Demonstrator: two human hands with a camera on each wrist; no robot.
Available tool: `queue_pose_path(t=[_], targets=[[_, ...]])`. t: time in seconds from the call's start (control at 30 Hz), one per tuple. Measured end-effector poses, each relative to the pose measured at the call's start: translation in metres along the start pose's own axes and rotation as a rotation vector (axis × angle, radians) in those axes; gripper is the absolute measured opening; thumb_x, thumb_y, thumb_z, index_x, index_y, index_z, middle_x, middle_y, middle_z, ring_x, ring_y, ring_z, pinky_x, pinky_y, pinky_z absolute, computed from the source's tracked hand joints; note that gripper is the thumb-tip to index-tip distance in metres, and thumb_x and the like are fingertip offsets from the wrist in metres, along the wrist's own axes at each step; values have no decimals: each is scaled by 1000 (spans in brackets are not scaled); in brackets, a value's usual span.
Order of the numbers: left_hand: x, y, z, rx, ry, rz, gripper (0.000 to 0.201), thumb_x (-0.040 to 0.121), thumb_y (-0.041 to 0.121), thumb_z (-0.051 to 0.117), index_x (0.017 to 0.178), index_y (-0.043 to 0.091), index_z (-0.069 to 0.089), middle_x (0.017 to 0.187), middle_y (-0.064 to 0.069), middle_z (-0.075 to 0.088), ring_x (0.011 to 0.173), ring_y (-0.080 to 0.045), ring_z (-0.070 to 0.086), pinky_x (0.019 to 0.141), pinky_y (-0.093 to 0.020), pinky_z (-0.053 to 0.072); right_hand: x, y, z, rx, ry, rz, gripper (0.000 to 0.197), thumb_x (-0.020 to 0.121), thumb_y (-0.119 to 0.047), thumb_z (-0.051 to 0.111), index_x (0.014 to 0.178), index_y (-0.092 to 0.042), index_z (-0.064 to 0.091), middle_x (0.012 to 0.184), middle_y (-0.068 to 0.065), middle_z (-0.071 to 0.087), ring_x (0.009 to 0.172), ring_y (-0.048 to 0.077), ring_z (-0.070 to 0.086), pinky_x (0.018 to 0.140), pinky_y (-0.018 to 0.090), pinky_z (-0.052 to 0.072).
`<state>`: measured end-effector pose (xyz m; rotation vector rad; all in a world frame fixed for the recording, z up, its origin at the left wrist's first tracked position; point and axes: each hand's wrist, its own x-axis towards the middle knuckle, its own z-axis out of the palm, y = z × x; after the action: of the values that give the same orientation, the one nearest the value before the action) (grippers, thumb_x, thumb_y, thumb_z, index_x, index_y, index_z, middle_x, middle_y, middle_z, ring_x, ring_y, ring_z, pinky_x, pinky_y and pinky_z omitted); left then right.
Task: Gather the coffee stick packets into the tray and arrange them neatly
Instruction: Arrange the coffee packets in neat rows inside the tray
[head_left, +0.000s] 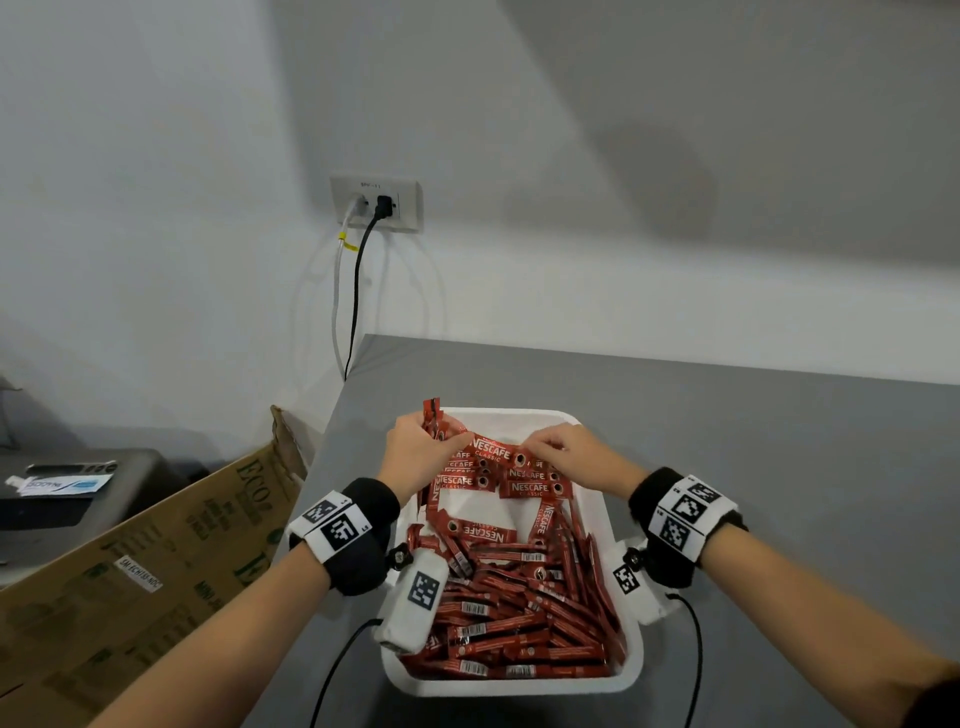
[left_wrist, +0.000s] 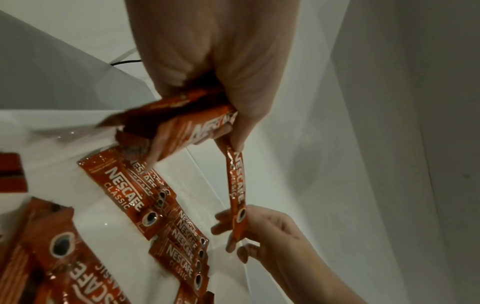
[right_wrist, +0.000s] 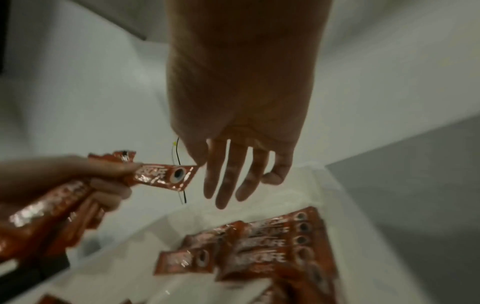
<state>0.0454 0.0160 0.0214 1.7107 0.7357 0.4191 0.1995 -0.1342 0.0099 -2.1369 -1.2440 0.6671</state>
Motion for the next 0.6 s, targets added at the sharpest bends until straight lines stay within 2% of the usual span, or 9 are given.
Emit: queue_pose_path(t=[0.07,0.1,0.17,0.27,0.33,0.47,0.6], targets=[[-1,-4,-1,55,14,-15,13,80,14,71,72,17,61,82,-3,66,76,-18,63,77,-33,52,-2,9,-1,-148,-19,5,23,97,-15,50,99,-5,70,92,2,68,72,5,55,65,6,40],[-1,-6,-1,83,16,-18,14,80,15,71,72,18,60,83,-3,67,79,-19,63,79,-33,52,-3,11,-1,-201,-30,-7,22,95,-10,51,103,-7,71,99,0,69,79,1,57,68,3,40],[-2,-9,-1,120,12,-20,16,79,15,72,70,18,59,82,-1,65,78,-17,62,77,-30,51,-4,13,-1,-289,-95,-14,22,92,-5,53,104,-9,72,105,1,71,89,4,62,75,5,42],[-4,-9,2,141,8,-22,15,79,15,72,73,16,59,81,0,64,78,-13,59,68,-20,46,-5,14,5,-428,-225,-45,22,88,-6,56,102,-10,72,102,3,69,93,13,63,82,17,48],[-4,-7,3,129,2,-24,14,79,15,72,73,16,59,81,0,64,77,-13,58,71,-22,46,-7,14,9,-468,-282,-56,19,88,-9,59,102,-10,72,99,1,65,91,14,61,84,21,50],[-5,-3,6,83,-18,-20,17,80,12,71,70,18,58,77,2,62,69,-11,55,74,-29,48,-7,13,12,-509,-350,-6,18,89,-20,62,94,-6,71,96,-1,64,90,11,60,82,19,49],[-6,-2,7,58,-35,-17,18,80,11,71,69,17,58,77,2,63,66,-9,54,72,-29,47,-5,15,13,-547,-449,61,25,89,-24,63,87,-1,72,85,7,71,64,9,58,63,16,48]])
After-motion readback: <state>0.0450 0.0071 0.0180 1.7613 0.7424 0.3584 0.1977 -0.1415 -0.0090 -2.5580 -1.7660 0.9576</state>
